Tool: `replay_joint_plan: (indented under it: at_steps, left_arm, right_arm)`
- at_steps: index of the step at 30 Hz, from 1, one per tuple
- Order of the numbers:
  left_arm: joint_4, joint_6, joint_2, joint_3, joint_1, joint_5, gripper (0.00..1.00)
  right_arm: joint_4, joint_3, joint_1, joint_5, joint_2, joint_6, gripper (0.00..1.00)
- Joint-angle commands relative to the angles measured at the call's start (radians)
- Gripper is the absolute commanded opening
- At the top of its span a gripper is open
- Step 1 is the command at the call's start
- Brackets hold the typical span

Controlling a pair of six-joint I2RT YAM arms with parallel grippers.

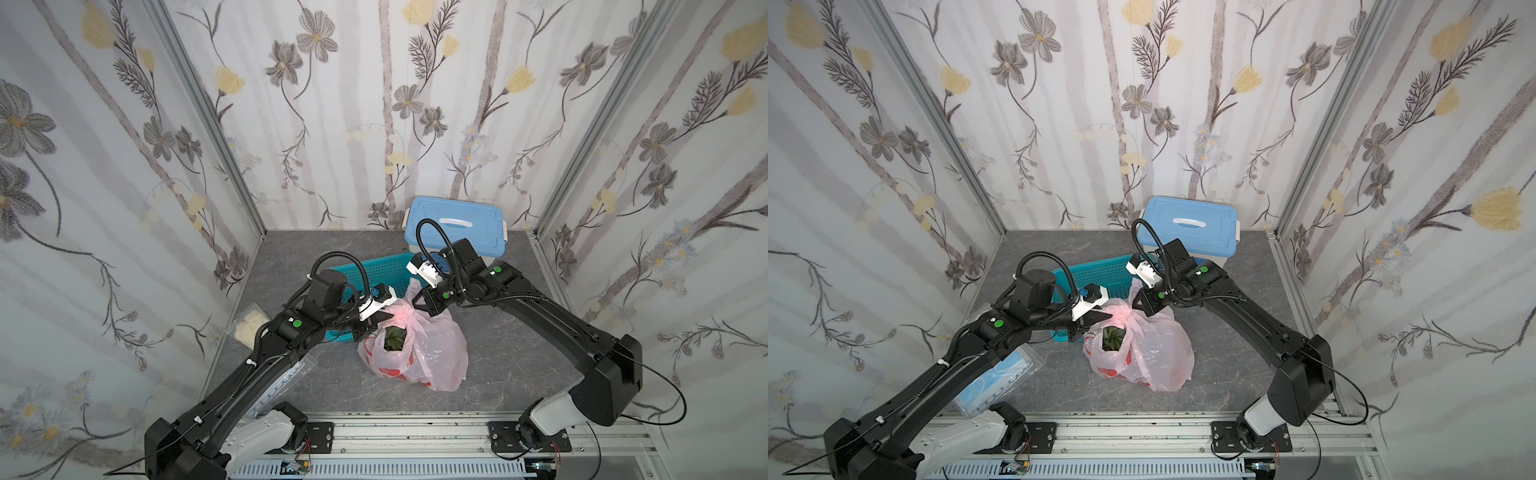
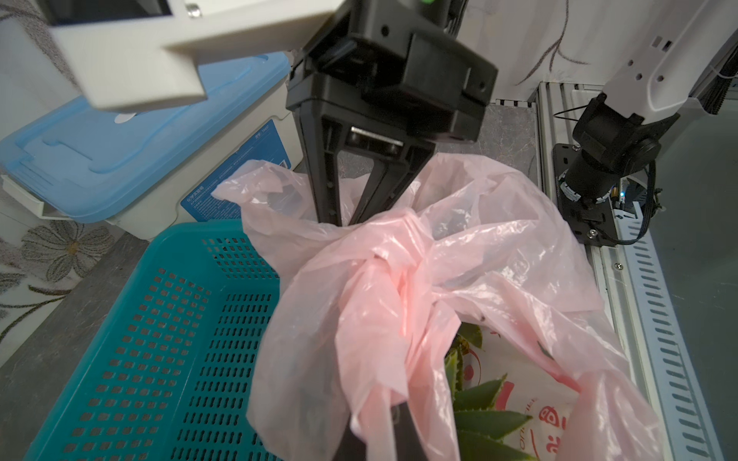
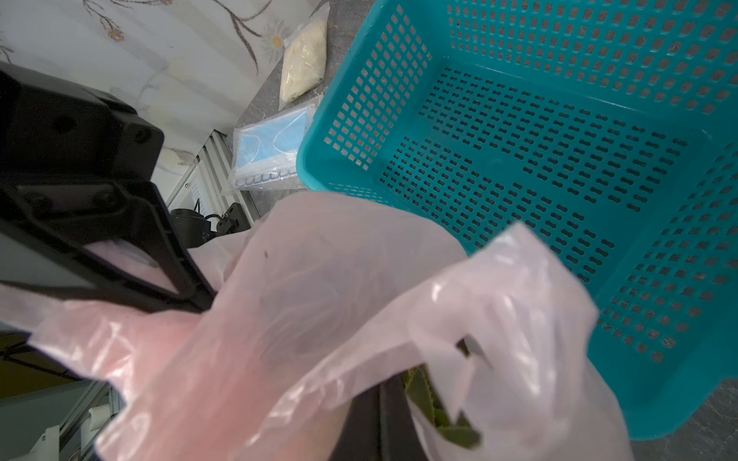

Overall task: Place the pineapple into a plastic bag & tie a knot
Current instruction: Cross the plastic bag at the center of the board.

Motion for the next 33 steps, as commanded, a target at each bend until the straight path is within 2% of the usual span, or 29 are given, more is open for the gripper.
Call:
replay_joint_plan:
  at_steps: [1,7,11,16,20,23,28,31,33]
  left_arm:
    - [0.027,0.013,0.000,0.008,-0.002,0.023,0.00]
    - [0.063,0.009,-0.008,-0.006,-0.001,-0.015,0.00]
    - [0.130,-0.022,0.005,-0.019,-0.002,-0.032,0.00]
    - [0.239,-0.087,0.020,-0.050,-0.002,-0.077,0.00]
    - [0.321,-0.169,0.018,-0.075,-0.003,-0.129,0.00]
    - [0.360,-0.230,-0.003,-0.104,-0.009,-0.163,0.00]
    - [0.329,-0.258,-0.062,-0.158,-0.064,-0.247,0.00]
    - [0.300,-0.262,-0.108,-0.196,-0.111,-0.329,0.00]
    - [0.310,-0.272,-0.135,-0.229,-0.145,-0.394,0.00]
  right_arm:
    - [0.005,0.011,-0.001,-0.074,0.030,-0.088,0.09]
    - [-0.086,-0.055,-0.023,-0.366,0.011,-0.283,0.20]
    - [-0.057,-0.115,-0.043,-0.564,-0.015,-0.290,0.31]
    - [-0.004,-0.119,-0.045,-0.710,0.000,-0.288,0.44]
    - [0.060,-0.094,-0.048,-0.730,0.037,-0.256,0.50]
    - [0.127,-0.090,-0.054,-0.742,0.052,-0.204,0.51]
    - [0.214,-0.093,-0.080,-0.775,0.045,-0.131,0.48]
    - [0.216,-0.116,-0.105,-0.737,0.029,-0.123,0.45]
    - [0.216,-0.152,-0.111,-0.661,0.010,-0.121,0.43]
